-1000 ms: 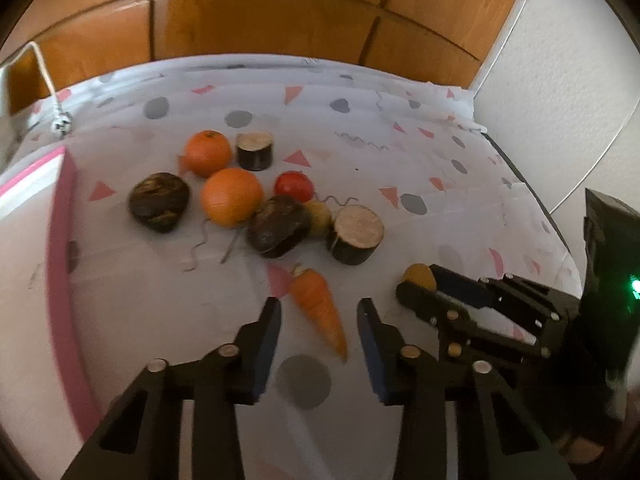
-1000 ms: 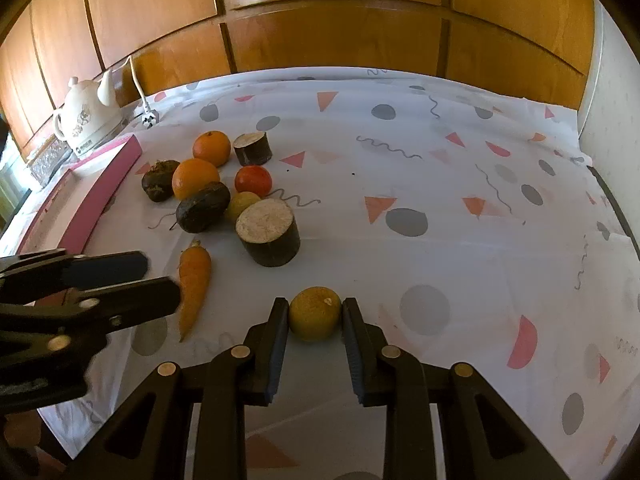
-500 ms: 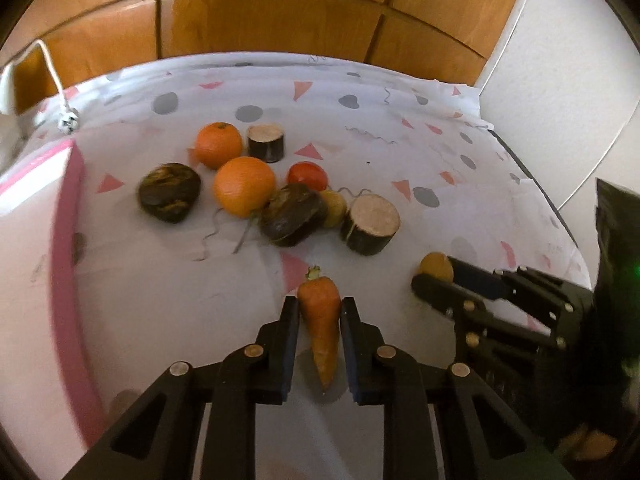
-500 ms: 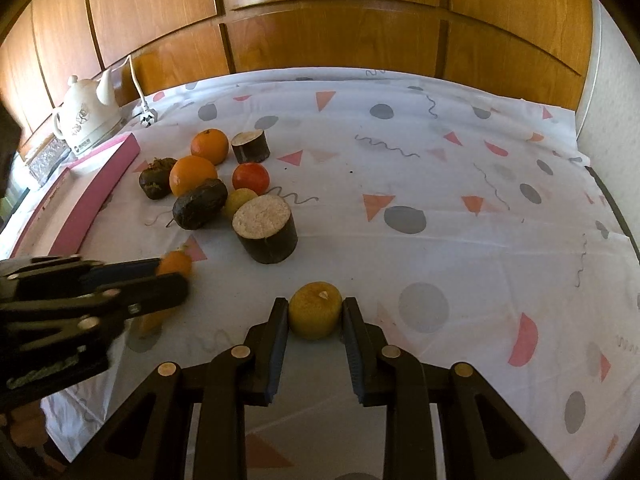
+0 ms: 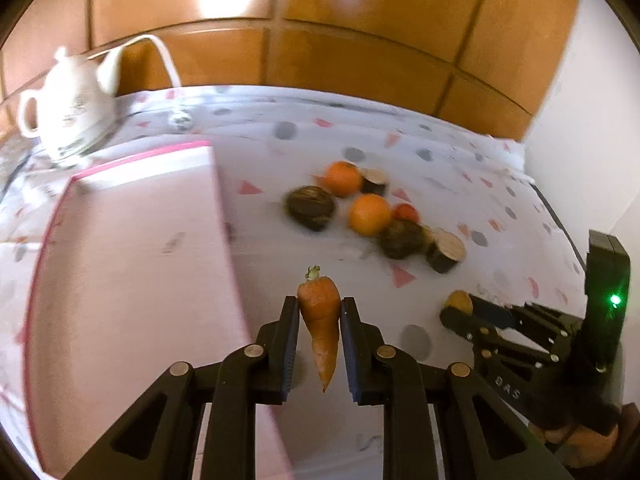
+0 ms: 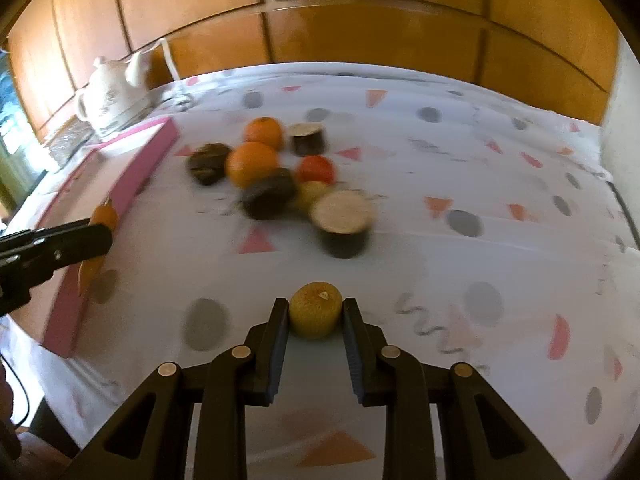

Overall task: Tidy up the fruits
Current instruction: 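Carry both items into the pink tray and open both tools to release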

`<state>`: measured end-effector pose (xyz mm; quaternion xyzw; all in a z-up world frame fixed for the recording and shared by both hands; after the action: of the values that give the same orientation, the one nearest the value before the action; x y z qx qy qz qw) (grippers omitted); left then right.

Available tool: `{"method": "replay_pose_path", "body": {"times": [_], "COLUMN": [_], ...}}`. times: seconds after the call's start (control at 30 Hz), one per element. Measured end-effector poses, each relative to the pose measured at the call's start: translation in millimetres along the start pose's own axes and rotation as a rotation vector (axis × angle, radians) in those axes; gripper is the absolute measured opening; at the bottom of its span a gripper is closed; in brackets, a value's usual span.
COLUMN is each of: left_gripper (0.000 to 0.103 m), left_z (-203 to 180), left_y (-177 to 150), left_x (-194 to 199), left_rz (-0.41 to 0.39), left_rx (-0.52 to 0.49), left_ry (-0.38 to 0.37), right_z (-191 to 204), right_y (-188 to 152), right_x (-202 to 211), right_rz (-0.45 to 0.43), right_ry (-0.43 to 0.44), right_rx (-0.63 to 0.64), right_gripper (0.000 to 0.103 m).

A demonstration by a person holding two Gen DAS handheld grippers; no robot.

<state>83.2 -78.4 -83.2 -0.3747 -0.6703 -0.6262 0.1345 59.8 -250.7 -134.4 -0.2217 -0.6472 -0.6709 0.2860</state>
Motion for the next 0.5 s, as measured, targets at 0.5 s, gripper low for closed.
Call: {"method": "replay_pose_path", "body": {"times": [0.5], "left_gripper": [0.021], "left_z": [88], "left_y": [-2], "left_x": [25], "left_rz": [-0.047], "left_rx": [0.146], "left_ry": [0.165], "right_z": [110], "right_y": [38], "right_x": [11], "right_rz": [-0.043], "right_ry": [0.226], "right_rx": [0.131], "right_gripper": [0.026]}}
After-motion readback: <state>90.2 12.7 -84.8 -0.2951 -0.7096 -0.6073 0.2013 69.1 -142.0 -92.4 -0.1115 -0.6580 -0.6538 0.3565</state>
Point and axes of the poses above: each gripper's, at about its wrist camera, not at the fingertips, and x roughly against the way its jaws point, z to its left, y to its top, the point moved 6 cm from there along -x, roughly the way its jaws point, and after that the axes turned 10 degrees about -z, right-handed, at the moved point
